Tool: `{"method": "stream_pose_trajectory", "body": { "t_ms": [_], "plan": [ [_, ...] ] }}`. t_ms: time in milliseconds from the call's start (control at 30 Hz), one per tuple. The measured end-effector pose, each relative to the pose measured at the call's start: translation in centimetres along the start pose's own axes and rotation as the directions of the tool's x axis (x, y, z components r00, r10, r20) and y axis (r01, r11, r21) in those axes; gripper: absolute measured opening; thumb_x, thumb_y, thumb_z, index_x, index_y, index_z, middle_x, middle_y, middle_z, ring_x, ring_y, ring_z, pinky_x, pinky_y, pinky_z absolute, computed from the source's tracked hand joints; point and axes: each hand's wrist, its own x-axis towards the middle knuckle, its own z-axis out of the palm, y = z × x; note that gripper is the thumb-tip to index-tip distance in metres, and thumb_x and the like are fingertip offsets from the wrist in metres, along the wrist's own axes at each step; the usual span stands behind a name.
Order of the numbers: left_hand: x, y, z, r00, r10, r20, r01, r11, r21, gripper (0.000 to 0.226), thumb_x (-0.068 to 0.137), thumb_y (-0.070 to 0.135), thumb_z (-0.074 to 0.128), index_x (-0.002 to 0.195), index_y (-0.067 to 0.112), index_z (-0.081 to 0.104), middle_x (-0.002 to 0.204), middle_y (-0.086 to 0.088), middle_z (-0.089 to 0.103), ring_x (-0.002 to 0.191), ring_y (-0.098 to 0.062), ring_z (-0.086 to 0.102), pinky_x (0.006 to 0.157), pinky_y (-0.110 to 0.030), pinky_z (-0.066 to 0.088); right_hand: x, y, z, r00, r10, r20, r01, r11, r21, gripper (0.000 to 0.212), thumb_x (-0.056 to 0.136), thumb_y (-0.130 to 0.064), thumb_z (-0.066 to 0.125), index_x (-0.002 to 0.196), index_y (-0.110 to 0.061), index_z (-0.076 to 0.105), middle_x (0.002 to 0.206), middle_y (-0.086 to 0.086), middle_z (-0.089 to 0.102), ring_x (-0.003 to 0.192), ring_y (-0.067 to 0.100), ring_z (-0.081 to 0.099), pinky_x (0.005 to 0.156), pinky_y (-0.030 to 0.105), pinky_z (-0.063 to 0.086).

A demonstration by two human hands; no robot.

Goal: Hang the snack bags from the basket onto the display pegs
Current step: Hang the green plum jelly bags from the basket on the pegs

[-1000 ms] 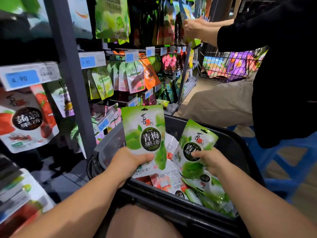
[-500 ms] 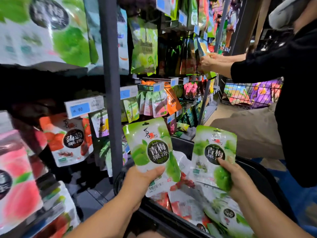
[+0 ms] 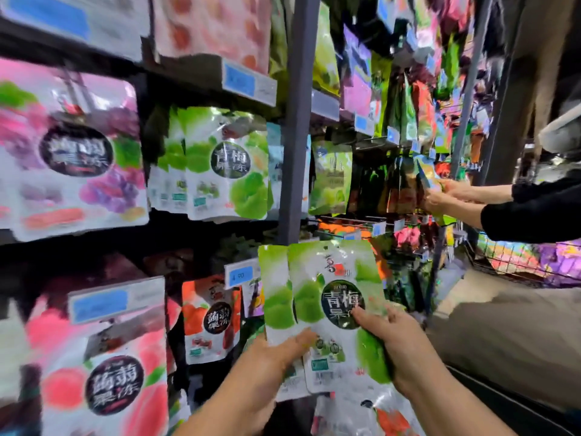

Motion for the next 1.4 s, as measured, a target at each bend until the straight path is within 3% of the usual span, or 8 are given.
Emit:
{"method": "stream_pose_trajectory", "body": {
  "t_ms": [200, 333, 467, 700, 800, 967, 1167, 1400],
  "plan": [
    [-0.8, 2.7, -1.8, 0.978, 0.178, -0.107, -0.18, 0.984, -0.009, 0.052, 0.067, -0.019, 0.075, 0.11, 0.008, 0.066, 0.102, -0.016, 0.074, 0.095, -0.032, 0.072, 0.077, -0.037, 0.059, 0.7, -1.7, 5.6, 0.99, -0.061, 0.13, 0.074, 0.993, -0.096, 0.03, 0.082, -0.015, 0.073, 0.111, -0.009, 0.069, 0.096, 0.009, 0.077, 0.082, 0.021, 0.075, 0.06, 0.026, 0.056],
    [-0.6, 5.0, -2.9, 0.933, 0.292, -0.212, -0.294, 0.956, 0.025, 0.047, 0.066, -0.019, 0.075, 0.105, 0.007, 0.068, 0.096, -0.016, 0.075, 0.091, -0.032, 0.073, 0.077, -0.039, 0.056, 1.3, -3.8, 7.3, 0.94, 0.015, 0.34, 0.048, 0.983, -0.177, 0.085, 0.053, -0.026, 0.096, 0.125, -0.036, 0.052, 0.108, -0.001, 0.076, 0.098, 0.022, 0.073, 0.083, 0.036, 0.058],
    [-0.4, 7.8, -3.1, 0.896, 0.372, -0.241, -0.37, 0.927, 0.056, 0.062, 0.051, -0.003, 0.085, 0.11, 0.003, 0.068, 0.099, -0.018, 0.075, 0.093, -0.035, 0.072, 0.082, -0.044, 0.057, 2.3, -5.8, 9.2, 0.947, -0.067, 0.313, 0.115, 0.984, -0.138, 0.106, 0.037, -0.02, 0.097, 0.131, -0.024, 0.05, 0.111, 0.007, 0.074, 0.1, 0.029, 0.072, 0.092, 0.047, 0.055],
    [-0.4, 12.7, -5.0, 0.777, 0.5, -0.382, -0.48, 0.864, 0.156, 0.041, 0.066, 0.008, 0.088, 0.103, 0.014, 0.071, 0.097, -0.004, 0.077, 0.093, -0.024, 0.073, 0.094, -0.047, 0.053, 4.7, -8.9, 13.1, 0.959, -0.176, 0.223, 0.175, 0.984, 0.023, 0.07, 0.051, -0.013, 0.089, 0.114, -0.007, 0.06, 0.1, 0.015, 0.075, 0.091, 0.035, 0.073, 0.079, 0.044, 0.056],
    [-1.0, 14.4, -6.1, 0.74, 0.554, -0.382, -0.495, 0.833, 0.249, 0.053, 0.053, 0.035, 0.089, 0.103, 0.028, 0.073, 0.102, 0.0, 0.076, 0.099, -0.022, 0.071, 0.098, -0.047, 0.05, 6.4, -9.5, 14.4, 0.959, -0.186, 0.212, 0.171, 0.981, 0.089, 0.065, 0.054, -0.015, 0.083, 0.113, -0.005, 0.059, 0.1, 0.018, 0.075, 0.089, 0.036, 0.073, 0.078, 0.045, 0.058],
    [-1.9, 16.4, -8.0, 0.681, 0.608, -0.408, -0.474, 0.791, 0.387, 0.056, 0.049, 0.044, 0.086, 0.1, 0.025, 0.074, 0.097, 0.007, 0.077, 0.095, -0.017, 0.072, 0.095, -0.044, 0.052, 8.5, -10.1, 16.5, 0.947, -0.226, 0.229, 0.197, 0.97, 0.143, 0.055, 0.064, -0.012, 0.081, 0.114, -0.004, 0.059, 0.102, 0.021, 0.074, 0.092, 0.04, 0.071, 0.081, 0.049, 0.059],
    [-2.8, 17.5, -9.4, 0.649, 0.6, -0.468, -0.388, 0.79, 0.475, 0.045, 0.074, 0.032, 0.082, 0.108, 0.023, 0.054, 0.089, 0.008, 0.062, 0.078, -0.011, 0.06, 0.067, -0.029, 0.048, 10.7, -10.1, 17.9, 0.944, -0.244, 0.222, 0.227, 0.969, 0.1, 0.039, 0.081, -0.01, 0.078, 0.115, -0.008, 0.06, 0.104, 0.017, 0.074, 0.096, 0.039, 0.071, 0.081, 0.053, 0.059],
    [-2.8, 18.6, -9.5, 0.663, 0.653, -0.366, -0.442, 0.736, 0.513, 0.055, 0.047, 0.058, 0.081, 0.099, 0.044, 0.068, 0.097, 0.01, 0.076, 0.095, -0.016, 0.071, 0.093, -0.049, 0.053, 11.4, -10.8, 18.4, 0.941, -0.255, 0.221, 0.242, 0.967, 0.085, 0.038, 0.081, -0.014, 0.078, 0.116, -0.008, 0.062, 0.101, 0.016, 0.075, 0.088, 0.037, 0.073, 0.058, 0.033, 0.055]
  ]
}}
